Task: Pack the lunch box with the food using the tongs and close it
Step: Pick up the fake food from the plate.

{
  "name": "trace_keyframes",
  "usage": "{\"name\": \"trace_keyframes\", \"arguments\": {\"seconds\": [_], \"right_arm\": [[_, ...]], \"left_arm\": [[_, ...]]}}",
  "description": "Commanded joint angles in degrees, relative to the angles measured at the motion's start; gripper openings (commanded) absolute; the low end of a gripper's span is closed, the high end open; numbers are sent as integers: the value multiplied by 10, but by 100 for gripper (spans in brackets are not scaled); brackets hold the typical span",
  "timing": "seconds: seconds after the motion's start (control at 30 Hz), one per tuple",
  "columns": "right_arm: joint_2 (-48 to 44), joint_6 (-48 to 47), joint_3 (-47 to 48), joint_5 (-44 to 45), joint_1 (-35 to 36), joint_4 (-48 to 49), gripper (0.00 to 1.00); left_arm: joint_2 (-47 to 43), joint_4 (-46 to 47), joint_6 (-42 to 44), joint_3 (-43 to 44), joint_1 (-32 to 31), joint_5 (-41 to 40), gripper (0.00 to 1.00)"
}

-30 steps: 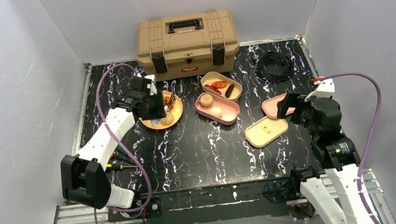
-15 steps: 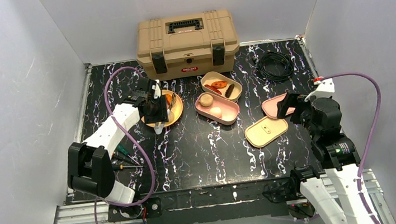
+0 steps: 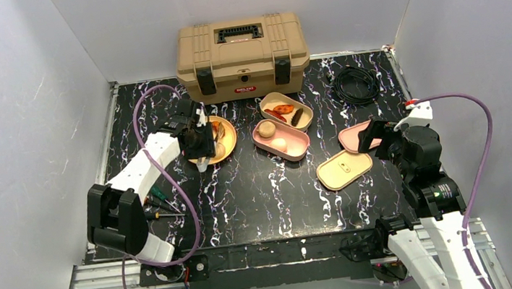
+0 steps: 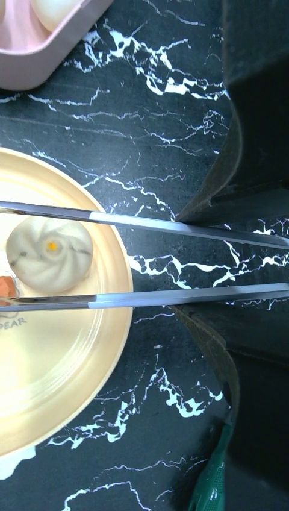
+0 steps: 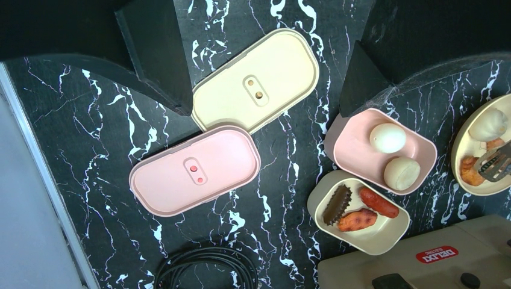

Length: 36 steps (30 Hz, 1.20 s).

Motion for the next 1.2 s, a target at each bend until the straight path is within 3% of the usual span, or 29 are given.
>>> {"name": "trace_keyframes", "arguments": {"seconds": [0.0, 0.4, 0.73, 1.17], "right_arm": [[2, 0, 2, 2, 3, 25, 100], [-1, 0, 2, 1, 3, 26, 100], [-3, 0, 2, 1, 3, 26, 100], [-1, 1, 2, 4, 5, 24, 100]], "left_arm": [[13, -17, -1, 44, 1, 29, 43], [62, -41, 3, 74, -12, 22, 41], [23, -35, 0, 58, -13, 4, 0], [-130, -14, -4, -22, -13, -15, 0]]}}
